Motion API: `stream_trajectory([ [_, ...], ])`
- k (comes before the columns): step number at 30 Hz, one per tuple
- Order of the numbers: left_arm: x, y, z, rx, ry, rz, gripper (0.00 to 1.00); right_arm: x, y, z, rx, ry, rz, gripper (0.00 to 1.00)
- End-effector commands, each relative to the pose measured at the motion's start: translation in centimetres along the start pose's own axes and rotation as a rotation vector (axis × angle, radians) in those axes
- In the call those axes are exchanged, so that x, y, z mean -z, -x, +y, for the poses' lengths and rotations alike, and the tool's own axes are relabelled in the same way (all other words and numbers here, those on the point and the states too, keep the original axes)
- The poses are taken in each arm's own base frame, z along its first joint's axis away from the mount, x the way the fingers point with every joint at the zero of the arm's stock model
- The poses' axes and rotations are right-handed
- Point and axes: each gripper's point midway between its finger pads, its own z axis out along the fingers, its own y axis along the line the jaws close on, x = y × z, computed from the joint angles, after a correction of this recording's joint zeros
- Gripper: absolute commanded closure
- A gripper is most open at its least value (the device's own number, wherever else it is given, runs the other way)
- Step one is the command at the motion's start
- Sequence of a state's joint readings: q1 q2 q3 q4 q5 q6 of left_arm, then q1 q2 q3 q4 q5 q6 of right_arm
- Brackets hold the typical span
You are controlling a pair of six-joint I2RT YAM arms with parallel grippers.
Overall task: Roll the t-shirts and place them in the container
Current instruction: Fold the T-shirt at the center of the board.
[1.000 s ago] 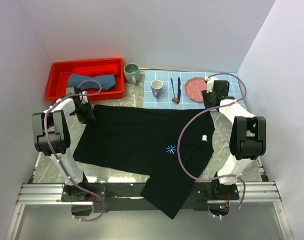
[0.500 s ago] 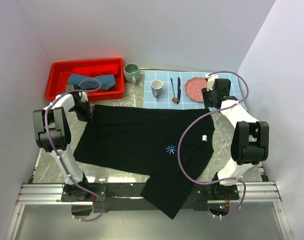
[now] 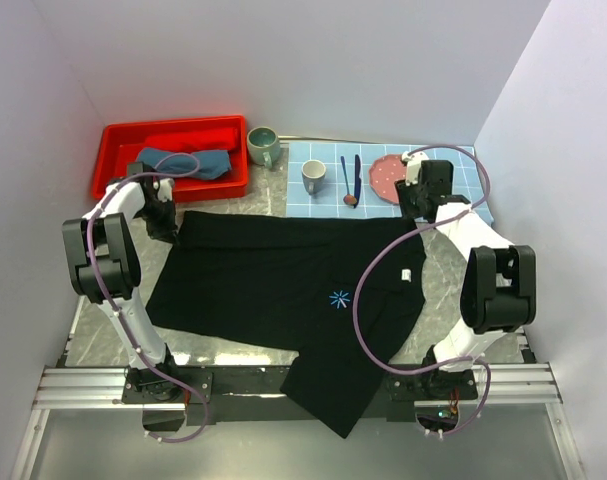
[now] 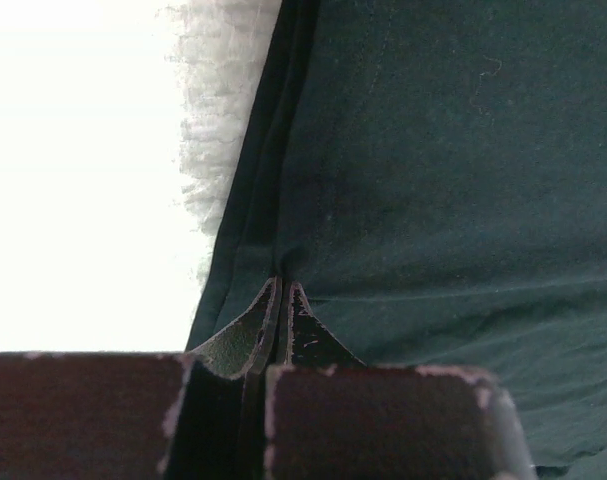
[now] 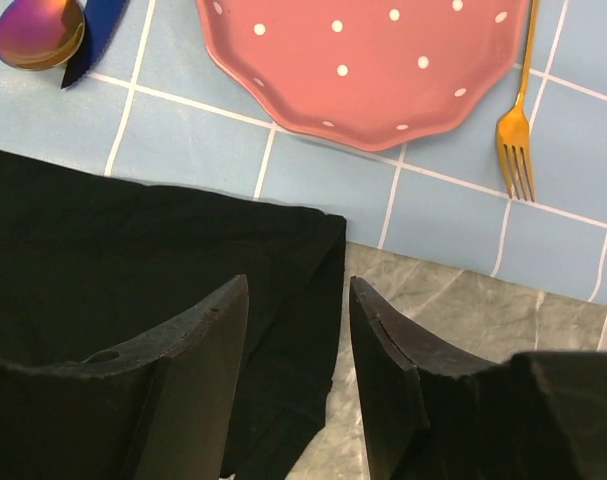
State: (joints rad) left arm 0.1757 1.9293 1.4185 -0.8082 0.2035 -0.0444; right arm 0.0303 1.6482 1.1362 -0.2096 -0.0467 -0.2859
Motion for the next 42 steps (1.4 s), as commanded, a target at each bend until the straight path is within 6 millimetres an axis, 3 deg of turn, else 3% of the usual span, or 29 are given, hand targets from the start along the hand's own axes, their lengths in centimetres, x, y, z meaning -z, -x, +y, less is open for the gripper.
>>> stream_trajectory([
  [1, 0.9, 0.7, 1.3, -0.059, 0.054, -0.002, 0.99, 2.0, 0.6, 0.7, 0.038, 0.046, -0.026, 0.47],
  [3, 1.0, 1.0, 1.5, -0.073, 0.061, -0.001, 0.99, 3.6, -0.4, 2.8, 0.104, 0.170, -0.005, 0.47],
  [4, 1.0, 1.1, 1.5, -0.081, 0.061, -0.001, 0.99, 3.9, -1.9, 3.4, 0.188, 0.214, 0.016, 0.45],
  [9, 2.3, 3.1, 1.8, -0.114, 0.092, -0.073, 0.99, 6.5, -6.4, 5.4, 0.365, 0.362, 0.070, 0.39],
  [11, 2.4, 3.6, 1.8, -0.124, 0.090, -0.087, 0.99, 7.3, -6.2, 6.4, 0.386, 0.447, 0.085, 0.39],
  [12, 2.2, 3.3, 1.9, -0.123, 0.090, -0.075, 0.99, 7.7, -7.5, 7.0, 0.365, 0.497, 0.149, 0.39],
  [14, 1.7, 2.7, 2.1, -0.118, 0.093, -0.048, 0.99, 8.2, -7.1, 7.8, 0.351, 0.560, 0.156, 0.33],
  [15, 1.5, 2.5, 2.0, -0.119, 0.091, -0.041, 0.99, 8.8, -8.1, 8.3, 0.379, 0.612, 0.187, 0.26],
  [17, 1.6, 2.8, 2.0, -0.114, 0.087, -0.057, 0.99, 9.9, -8.8, 8.9, 0.419, 0.651, 0.175, 0.23],
  [23, 0.9, 2.1, 2.3, -0.103, 0.099, -0.042, 0.99, 12.0, -12.4, 10.1, 0.730, 0.733, 0.135, 0.23],
  [30, 0.4, 1.4, 2.5, -0.091, 0.104, -0.026, 0.99, 12.0, -14.7, 11.3, 1.011, 0.837, 0.128, 0.27],
  [42, -0.1, 1.0, 2.4, -0.086, 0.100, -0.023, 0.99, 8.6, -14.6, 10.8, 1.169, 0.763, 0.087, 0.34],
])
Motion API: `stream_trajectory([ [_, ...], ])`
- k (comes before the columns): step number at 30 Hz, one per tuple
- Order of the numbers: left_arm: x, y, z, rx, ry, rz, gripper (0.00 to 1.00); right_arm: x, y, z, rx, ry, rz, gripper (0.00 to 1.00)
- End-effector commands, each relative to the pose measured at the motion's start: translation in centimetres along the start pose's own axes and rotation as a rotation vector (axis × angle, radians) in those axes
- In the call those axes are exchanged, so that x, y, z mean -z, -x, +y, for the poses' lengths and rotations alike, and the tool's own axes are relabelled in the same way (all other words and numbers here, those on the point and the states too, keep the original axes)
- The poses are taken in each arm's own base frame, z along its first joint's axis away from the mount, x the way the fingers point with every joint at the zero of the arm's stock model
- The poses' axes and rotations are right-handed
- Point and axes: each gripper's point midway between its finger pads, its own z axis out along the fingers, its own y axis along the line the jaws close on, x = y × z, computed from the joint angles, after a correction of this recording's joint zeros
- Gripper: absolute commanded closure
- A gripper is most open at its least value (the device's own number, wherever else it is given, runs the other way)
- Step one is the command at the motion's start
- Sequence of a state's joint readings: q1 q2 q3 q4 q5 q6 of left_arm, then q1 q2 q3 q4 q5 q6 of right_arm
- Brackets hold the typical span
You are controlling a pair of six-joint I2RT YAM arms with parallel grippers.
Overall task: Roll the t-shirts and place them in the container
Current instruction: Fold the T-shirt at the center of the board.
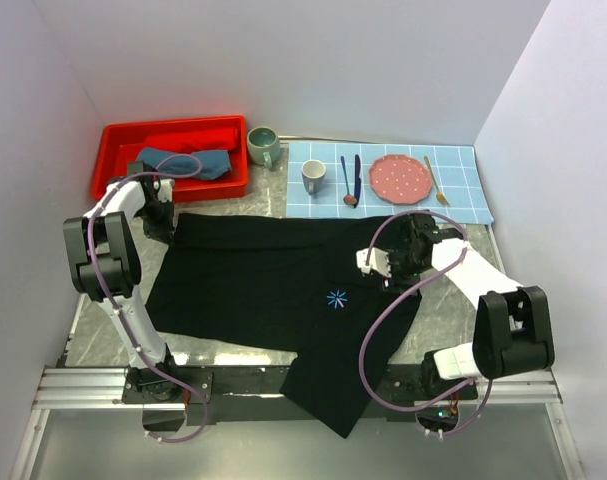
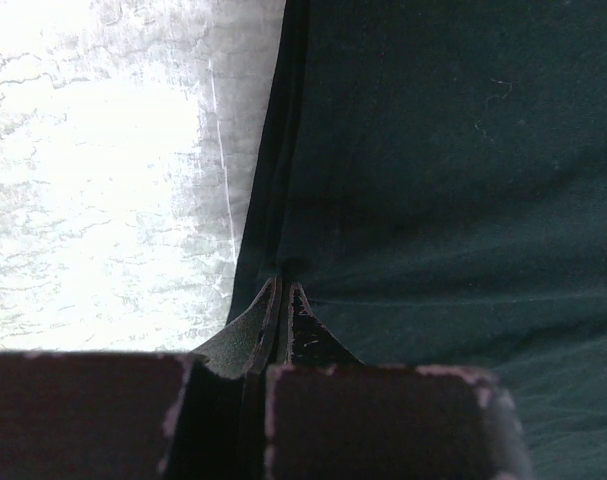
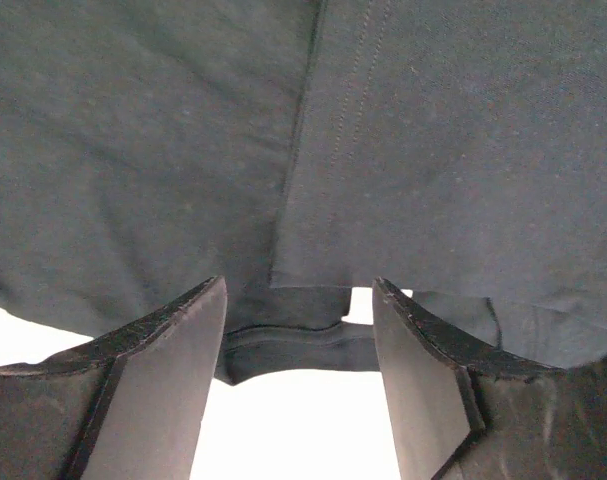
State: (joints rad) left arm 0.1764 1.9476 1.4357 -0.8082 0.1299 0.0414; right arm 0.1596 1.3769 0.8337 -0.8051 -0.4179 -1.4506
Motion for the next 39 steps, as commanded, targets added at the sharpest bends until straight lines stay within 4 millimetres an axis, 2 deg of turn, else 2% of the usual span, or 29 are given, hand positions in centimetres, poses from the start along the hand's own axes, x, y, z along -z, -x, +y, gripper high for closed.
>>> stream_trajectory([
  [1, 0.0, 0.6, 0.8, 0.000, 0.028, -0.026, 0.99, -0.6, -0.4, -1.4, 0.077, -0.036, 0.021, 0.35],
  [4, -0.1, 0.5, 0.9, 0.002, 0.033, -0.021, 0.99, -1.0, -0.7, -1.0, 0.100, -0.006, 0.029, 0.39],
  [8, -0.2, 0.7, 1.0, -0.005, 0.038, -0.022, 0.99, -1.3, -0.7, -0.5, 0.126, 0.018, 0.023, 0.39],
  [12, -0.4, 0.9, 1.2, -0.008, 0.048, -0.023, 0.99, -1.6, -0.9, -0.7, 0.140, 0.023, 0.027, 0.41],
  [15, -0.5, 0.9, 1.4, -0.010, 0.055, -0.019, 0.99, -1.9, -1.1, -0.7, 0.131, 0.041, 0.032, 0.47],
  [19, -0.6, 1.1, 1.6, -0.014, 0.060, -0.020, 0.99, -2.2, -1.0, -0.7, 0.144, 0.050, 0.026, 0.48],
  [24, -0.7, 1.3, 1.6, -0.018, 0.059, -0.020, 0.99, -2.4, -1.2, -0.9, 0.120, 0.052, 0.034, 0.69],
  [25, -0.8, 1.3, 1.5, -0.021, 0.058, -0.020, 0.99, -2.3, -1.2, -1.2, 0.113, 0.037, 0.035, 0.76],
  [28, -0.6, 1.5, 1.5, -0.023, 0.057, -0.025, 0.99, -1.6, -0.7, -1.6, 0.103, 0.011, 0.025, 0.87],
  [32, -0.5, 1.7, 1.4, -0.045, 0.048, -0.025, 0.99, -0.4, -0.1, -1.4, 0.105, -0.010, 0.018, 0.94],
  [35, 0.0, 2.9, 1.7, -0.070, 0.053, -0.048, 0.99, 0.6, 0.2, -0.9, 0.095, -0.019, 0.017, 0.96],
  [39, 0.5, 3.5, 1.4, -0.096, 0.039, -0.056, 0.99, 2.2, 0.9, -0.2, 0.090, -0.051, 0.006, 0.99],
])
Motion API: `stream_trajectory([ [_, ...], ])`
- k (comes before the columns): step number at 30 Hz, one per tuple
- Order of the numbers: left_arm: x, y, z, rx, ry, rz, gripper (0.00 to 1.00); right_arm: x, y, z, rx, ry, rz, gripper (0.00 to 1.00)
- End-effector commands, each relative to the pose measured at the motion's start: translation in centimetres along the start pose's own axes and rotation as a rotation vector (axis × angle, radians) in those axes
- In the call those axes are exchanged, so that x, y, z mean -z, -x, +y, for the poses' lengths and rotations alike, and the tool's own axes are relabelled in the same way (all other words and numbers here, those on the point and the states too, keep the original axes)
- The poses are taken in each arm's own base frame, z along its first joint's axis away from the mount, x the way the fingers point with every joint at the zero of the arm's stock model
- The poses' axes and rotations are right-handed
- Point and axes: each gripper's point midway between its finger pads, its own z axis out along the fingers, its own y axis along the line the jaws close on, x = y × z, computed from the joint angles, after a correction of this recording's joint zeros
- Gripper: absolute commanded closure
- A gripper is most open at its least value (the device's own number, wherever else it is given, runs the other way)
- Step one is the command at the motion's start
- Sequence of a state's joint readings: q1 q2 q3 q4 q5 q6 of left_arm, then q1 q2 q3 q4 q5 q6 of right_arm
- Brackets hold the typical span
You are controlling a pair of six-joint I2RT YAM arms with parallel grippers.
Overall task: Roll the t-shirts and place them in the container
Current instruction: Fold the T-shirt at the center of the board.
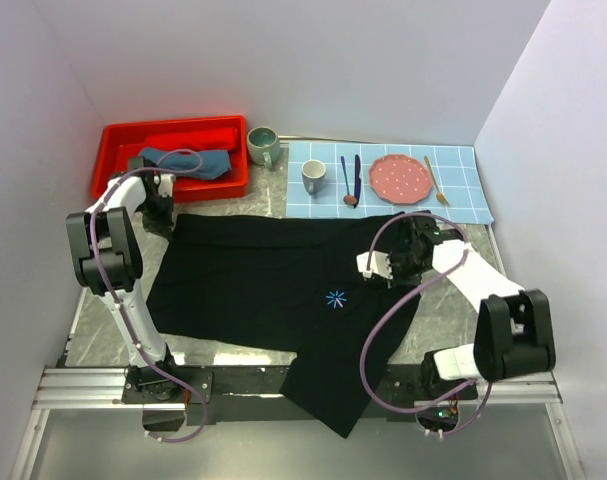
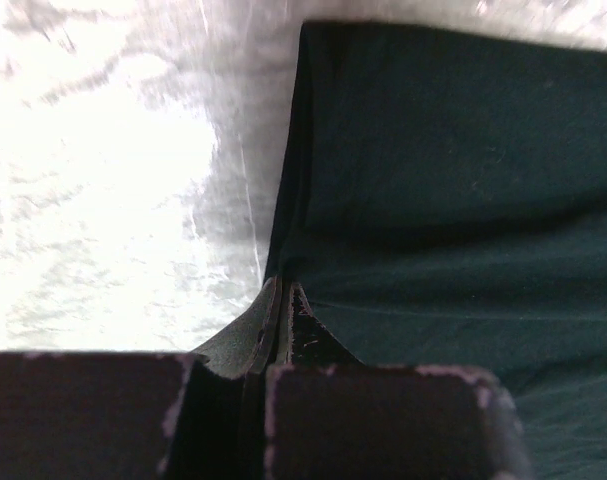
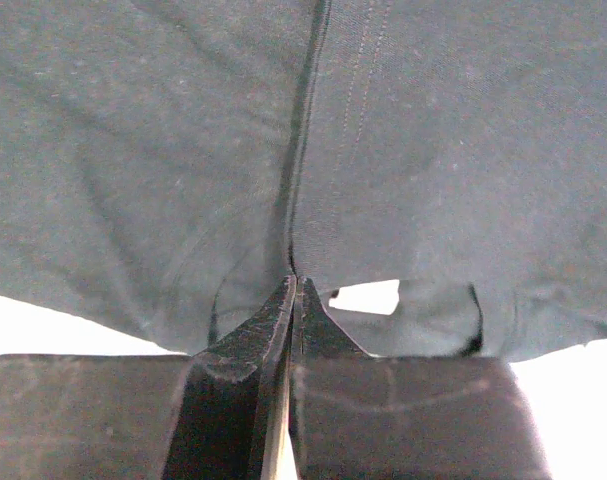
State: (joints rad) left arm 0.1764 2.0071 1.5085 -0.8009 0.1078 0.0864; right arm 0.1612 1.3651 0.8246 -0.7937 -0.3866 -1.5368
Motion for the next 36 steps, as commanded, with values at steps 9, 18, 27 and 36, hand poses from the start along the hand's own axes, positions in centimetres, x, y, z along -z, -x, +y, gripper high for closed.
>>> stream_trajectory([
  [9, 0.8, 1.6, 0.4, -0.081, -0.015, -0.014, 0.99, 4.2, 2.7, 2.0, -0.033, -0.047, -0.058, 1.00],
  [18, 0.3, 1.1, 0.4, -0.104, -0.023, 0.021, 0.99, 4.8, 4.1, 1.5, -0.063, -0.045, -0.086, 1.00],
  [27, 3.7, 0.3, -0.5, -0.182, -0.066, -0.004, 0.96, 4.3, 4.8, 4.8, -0.086, 0.059, -0.111, 0.96],
  [36, 12.4, 2.9, -3.0, -0.214, -0.137, -0.183, 0.50, 7.3, 6.0, 1.9, -0.427, -0.055, -0.223, 0.57],
])
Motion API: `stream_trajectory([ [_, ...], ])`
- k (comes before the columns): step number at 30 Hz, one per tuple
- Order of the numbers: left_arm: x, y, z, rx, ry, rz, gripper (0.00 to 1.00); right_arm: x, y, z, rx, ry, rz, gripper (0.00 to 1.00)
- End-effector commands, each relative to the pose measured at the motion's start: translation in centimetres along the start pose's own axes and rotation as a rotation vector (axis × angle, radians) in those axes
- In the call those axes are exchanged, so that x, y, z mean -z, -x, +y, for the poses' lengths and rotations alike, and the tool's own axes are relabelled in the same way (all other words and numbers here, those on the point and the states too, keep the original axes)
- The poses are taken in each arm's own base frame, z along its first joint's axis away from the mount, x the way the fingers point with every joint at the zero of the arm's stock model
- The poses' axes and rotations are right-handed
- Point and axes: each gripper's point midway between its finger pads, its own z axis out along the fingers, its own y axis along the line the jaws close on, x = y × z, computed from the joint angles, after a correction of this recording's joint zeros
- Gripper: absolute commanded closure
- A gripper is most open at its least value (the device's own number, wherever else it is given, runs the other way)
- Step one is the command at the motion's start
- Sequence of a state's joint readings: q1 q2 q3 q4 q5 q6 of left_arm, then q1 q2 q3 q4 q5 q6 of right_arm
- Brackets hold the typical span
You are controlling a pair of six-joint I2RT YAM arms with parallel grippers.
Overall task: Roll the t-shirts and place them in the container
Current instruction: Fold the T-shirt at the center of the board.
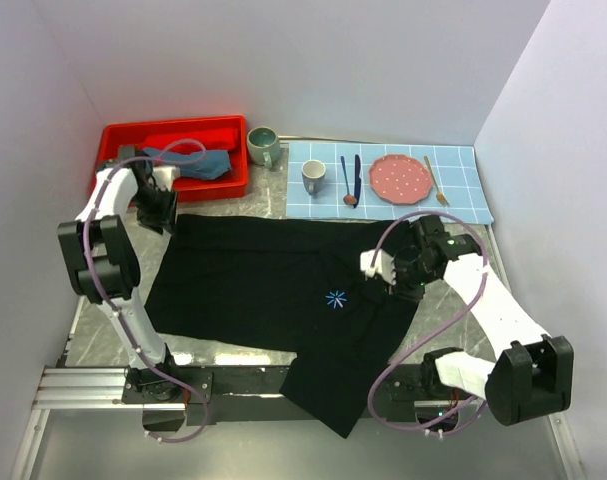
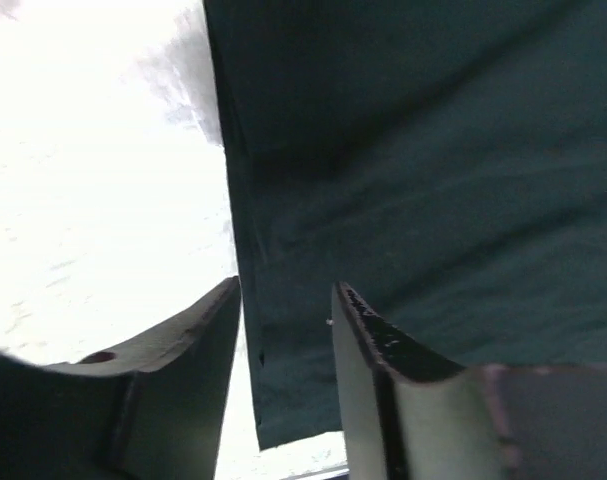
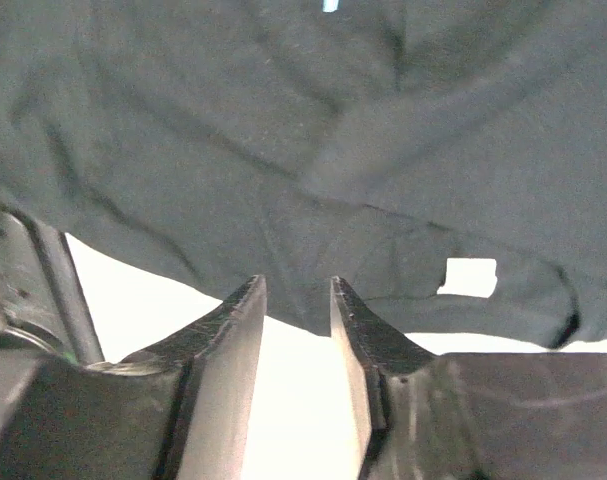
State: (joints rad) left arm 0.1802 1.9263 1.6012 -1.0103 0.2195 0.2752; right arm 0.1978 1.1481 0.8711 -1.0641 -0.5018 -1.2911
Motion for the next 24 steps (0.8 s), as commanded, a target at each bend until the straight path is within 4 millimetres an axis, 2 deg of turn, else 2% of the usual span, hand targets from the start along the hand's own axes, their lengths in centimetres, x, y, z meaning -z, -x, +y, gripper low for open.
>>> stream_trajectory([
  [1, 7.1, 3.9, -1.3, -0.021, 0.011, -0.210, 0.48, 3.4, 2.4, -4.5, -0.256, -0.156, -0.153, 0.57],
  [2, 7.1, 4.4, -1.0, -0.011, 0.023, -0.226, 0.48, 2.8, 2.4, -5.6, -0.325, -0.140, -0.171, 0.56],
  [3, 6.1, 4.5, -0.9, 0.002, 0.018, -0.208, 0.49, 2.7, 2.4, -6.5, -0.427, -0.143, -0.191, 0.55],
  [4, 5.5, 4.7, -0.9, 0.027, 0.008, -0.203, 0.52, 3.5, 2.7, -8.9, -0.460, -0.196, -0.226, 0.55],
  [5, 4.7, 4.9, -0.9, 0.041, -0.001, -0.195, 0.54, 2.6, 2.4, -10.2, -0.530, -0.175, -0.236, 0.55],
  [6, 3.0, 4.8, -1.1, 0.054, -0.026, -0.164, 0.55, 2.5, 2.8, -11.2, -0.616, -0.173, -0.262, 0.55],
  [7, 2.1, 5.0, -2.0, 0.045, -0.051, -0.153, 0.59, 3.5, 2.8, -13.9, -0.639, -0.239, -0.296, 0.55],
  [8, 1.4, 5.2, -2.4, 0.036, -0.066, -0.143, 0.64, 3.0, 1.8, -15.3, -0.704, -0.239, -0.300, 0.55],
  [9, -0.3, 5.2, -3.1, 0.025, -0.087, -0.107, 0.68, 3.1, 1.6, -16.5, -0.762, -0.255, -0.316, 0.54],
  [10, -0.6, 5.9, -3.5, 0.012, -0.101, -0.110, 0.76, 3.9, 1.6, -18.5, -0.761, -0.299, -0.331, 0.55],
  [11, -1.2, 6.1, -4.1, 0.006, -0.124, -0.101, 0.78, 2.8, 0.4, -19.4, -0.807, -0.280, -0.309, 0.54],
  [12, -2.5, 6.0, -4.6, -0.006, -0.132, -0.074, 0.81, 2.5, 0.1, -20.0, -0.807, -0.273, -0.302, 0.55],
  [13, -3.0, 6.1, -4.7, -0.013, -0.131, -0.072, 0.86, 2.8, 0.0, -21.0, -0.801, -0.278, -0.296, 0.56],
  [15, -4.4, 5.6, -4.8, -0.021, -0.132, -0.040, 0.89, 1.4, -1.2, -21.9, -0.817, -0.264, -0.263, 0.57],
  [16, -5.1, 5.0, -4.8, -0.021, -0.134, -0.019, 0.91, 1.5, -1.5, -22.8, -0.808, -0.286, -0.258, 0.57],
  [18, -5.9, 4.0, -4.4, -0.023, -0.115, 0.010, 0.91, 0.4, -2.3, -23.5, -0.819, -0.273, -0.241, 0.57],
  [19, -6.7, 2.7, -4.2, -0.027, -0.109, 0.040, 0.92, 0.6, -2.4, -24.4, -0.810, -0.292, -0.239, 0.57],
  [20, -7.0, 2.0, -4.0, -0.031, -0.098, 0.053, 0.92, -0.3, -3.0, -24.7, -0.824, -0.281, -0.226, 0.57],
  [22, -7.4, 0.1, -3.5, -0.050, -0.069, 0.091, 0.93, -0.3, -3.2, -25.7, -0.820, -0.292, -0.216, 0.57],
  [23, -7.2, -0.3, -3.4, -0.056, -0.058, 0.095, 0.93, -1.2, -4.2, -26.0, -0.836, -0.290, -0.183, 0.58],
  [24, -7.2, -1.0, -3.0, -0.059, -0.039, 0.108, 0.94, -1.2, -4.5, -26.4, -0.838, -0.300, -0.167, 0.58],
])
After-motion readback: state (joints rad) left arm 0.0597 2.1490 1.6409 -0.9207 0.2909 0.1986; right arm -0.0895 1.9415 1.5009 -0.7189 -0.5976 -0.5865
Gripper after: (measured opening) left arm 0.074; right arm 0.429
